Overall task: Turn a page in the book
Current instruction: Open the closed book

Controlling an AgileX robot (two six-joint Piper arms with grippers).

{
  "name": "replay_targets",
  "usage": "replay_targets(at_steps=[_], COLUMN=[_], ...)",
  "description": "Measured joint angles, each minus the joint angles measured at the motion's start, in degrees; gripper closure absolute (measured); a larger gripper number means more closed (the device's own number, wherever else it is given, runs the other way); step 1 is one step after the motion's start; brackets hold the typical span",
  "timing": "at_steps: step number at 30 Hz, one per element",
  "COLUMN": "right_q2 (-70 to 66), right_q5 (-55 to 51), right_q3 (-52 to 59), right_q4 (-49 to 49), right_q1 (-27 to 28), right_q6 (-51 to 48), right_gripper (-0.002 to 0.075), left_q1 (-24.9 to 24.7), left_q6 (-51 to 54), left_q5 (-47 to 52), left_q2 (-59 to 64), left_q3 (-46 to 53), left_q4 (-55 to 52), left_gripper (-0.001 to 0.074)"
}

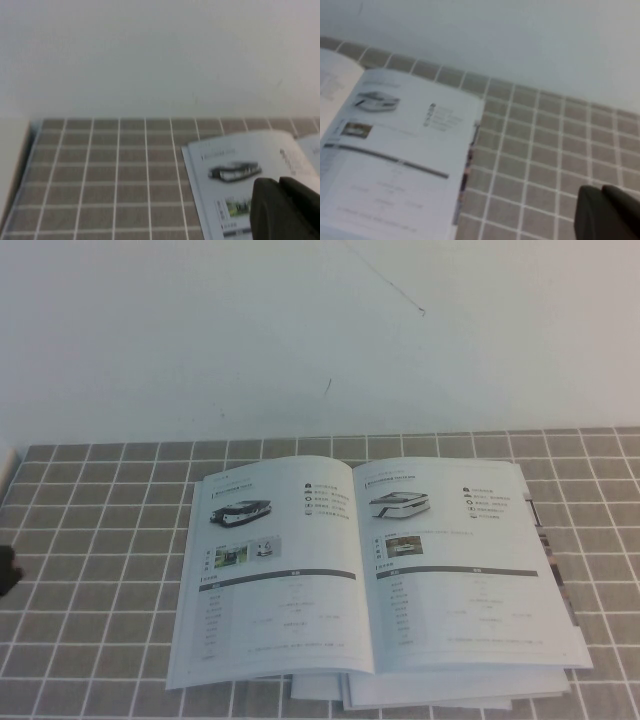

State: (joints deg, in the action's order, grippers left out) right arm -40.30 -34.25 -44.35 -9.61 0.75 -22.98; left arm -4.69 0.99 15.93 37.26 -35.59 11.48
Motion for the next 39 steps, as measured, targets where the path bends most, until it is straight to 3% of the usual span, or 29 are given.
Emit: replay_targets(at_steps=[5, 13, 19, 28, 32, 36, 39], right_q2=[-13.7, -32.3, -38.5, -50.4, -57.1, -63.6, -67.1], right_q5=[-1.1, 0.3, 1.0, -1.6, -2.3, -2.5, -2.6], right_q3=[0.0, 0.0, -0.9, -8.2, -11.9, -16.0, -18.9], right_q4=[-13.8, -36.7, -46.9, -48.6, -48.6, -45.7, -42.7], right_q1=[0.0, 0.0, 0.0, -1.9, -3.5, -4.3, -4.4], right_q6=[-12.0, -32.3, -42.6, -46.0, -42.7, -39.9, -34.9], right_gripper=[0.0729, 0.0729, 0.0729, 0.0718, 0.0615, 0.0452, 0.0396], left_q1=[0.0, -0.2, -3.4, -9.5, -9.7, -9.7, -9.7], left_q6=[11.8, 38.8, 43.2, 43.7, 43.7, 43.7, 43.4], left_q5=[8.4, 15.1, 13.4, 11.3, 11.1, 11.0, 10.7], left_q2=[15.1, 39.0, 52.6, 67.2, 70.4, 71.3, 71.4], left_q3=[-7.2, -17.8, -23.0, -25.9, -25.9, -25.9, -26.0], left_q4=[10.4, 41.1, 45.4, 44.5, 44.1, 43.2, 42.3], left_gripper=[0.0738, 0.0738, 0.0738, 0.0738, 0.0738, 0.0738, 0.0738])
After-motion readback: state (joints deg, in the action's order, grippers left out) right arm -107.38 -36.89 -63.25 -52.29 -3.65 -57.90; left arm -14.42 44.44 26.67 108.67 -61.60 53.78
